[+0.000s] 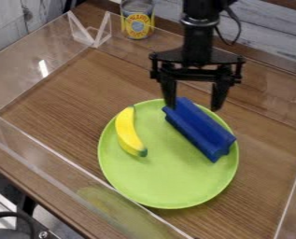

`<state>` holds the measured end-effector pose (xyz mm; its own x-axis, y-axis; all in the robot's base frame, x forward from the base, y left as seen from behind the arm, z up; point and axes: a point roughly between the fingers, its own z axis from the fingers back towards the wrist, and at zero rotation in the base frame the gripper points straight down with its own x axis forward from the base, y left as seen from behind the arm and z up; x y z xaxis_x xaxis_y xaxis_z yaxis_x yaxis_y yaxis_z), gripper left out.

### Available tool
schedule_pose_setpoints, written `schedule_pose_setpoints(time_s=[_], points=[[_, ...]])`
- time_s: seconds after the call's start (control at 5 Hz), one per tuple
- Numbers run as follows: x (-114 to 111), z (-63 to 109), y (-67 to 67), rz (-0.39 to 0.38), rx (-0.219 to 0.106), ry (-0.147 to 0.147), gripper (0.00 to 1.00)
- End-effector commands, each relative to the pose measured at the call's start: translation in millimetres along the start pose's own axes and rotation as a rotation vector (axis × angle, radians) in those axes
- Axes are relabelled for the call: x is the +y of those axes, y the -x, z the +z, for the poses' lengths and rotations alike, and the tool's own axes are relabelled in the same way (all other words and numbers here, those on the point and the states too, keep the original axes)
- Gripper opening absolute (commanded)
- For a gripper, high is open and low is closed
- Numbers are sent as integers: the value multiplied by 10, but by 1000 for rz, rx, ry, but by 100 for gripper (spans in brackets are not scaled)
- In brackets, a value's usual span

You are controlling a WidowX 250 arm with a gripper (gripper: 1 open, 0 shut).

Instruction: Put the blue object in the green plate

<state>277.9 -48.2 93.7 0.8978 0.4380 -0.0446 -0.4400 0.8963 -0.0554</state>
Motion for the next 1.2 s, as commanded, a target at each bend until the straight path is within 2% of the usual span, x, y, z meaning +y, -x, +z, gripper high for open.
schedule_pose_setpoints(time_s=[0.0,0.4,0.6,1.0], points=[[-116,82,21,23,-51,48,100],[-197,-86,104,95,-60,76,100],[-203,-160,101,196,-74,97,100],[-221,-251,91,287,-76,123,100]])
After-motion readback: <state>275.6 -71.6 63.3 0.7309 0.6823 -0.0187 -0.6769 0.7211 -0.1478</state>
